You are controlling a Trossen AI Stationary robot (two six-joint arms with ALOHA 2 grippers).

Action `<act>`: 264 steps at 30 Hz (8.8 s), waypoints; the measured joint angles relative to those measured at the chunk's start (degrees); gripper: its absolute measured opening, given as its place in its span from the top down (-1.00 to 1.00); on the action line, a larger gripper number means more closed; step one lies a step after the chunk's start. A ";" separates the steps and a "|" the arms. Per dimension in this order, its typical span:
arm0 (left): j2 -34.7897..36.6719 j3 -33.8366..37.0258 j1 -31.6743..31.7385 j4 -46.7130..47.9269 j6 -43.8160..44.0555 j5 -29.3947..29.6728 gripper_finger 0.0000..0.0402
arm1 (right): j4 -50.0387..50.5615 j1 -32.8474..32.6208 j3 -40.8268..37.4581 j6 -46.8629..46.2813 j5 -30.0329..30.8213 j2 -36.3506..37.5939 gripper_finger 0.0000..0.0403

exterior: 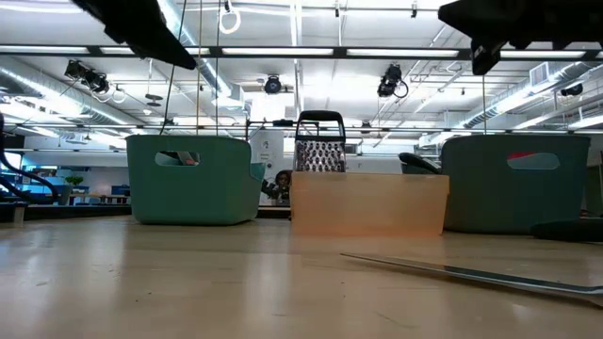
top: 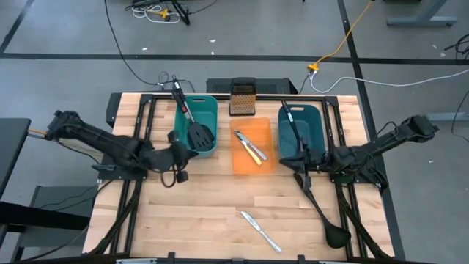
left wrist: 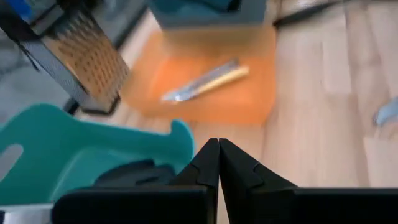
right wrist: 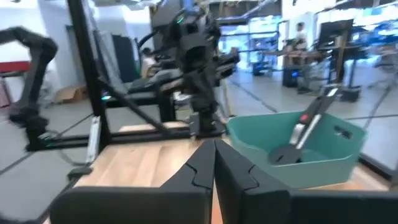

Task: Pick & Place Kitchen Items
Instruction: Adjust the green bin, then put the black serving spoon into the blue bin

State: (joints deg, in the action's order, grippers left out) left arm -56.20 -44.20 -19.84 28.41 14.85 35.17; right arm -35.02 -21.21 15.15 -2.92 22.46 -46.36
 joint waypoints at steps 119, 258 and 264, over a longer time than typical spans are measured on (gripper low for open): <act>5.02 -7.54 2.39 -5.47 -12.77 -20.96 0.96 | 1.17 -0.02 0.11 -2.88 -6.50 -0.35 0.91; 33.07 35.79 2.43 -39.48 -12.50 -19.35 0.90 | 45.77 -34.36 13.39 -46.22 25.57 -0.93 0.67; 32.96 35.79 2.43 -39.46 -12.50 -19.35 0.90 | 43.65 -34.33 6.61 -45.05 26.67 5.81 0.67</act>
State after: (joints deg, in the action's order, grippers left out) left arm -23.24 -8.40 -17.41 -11.05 2.36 15.81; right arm 8.63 -55.54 21.77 -47.97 49.13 -40.56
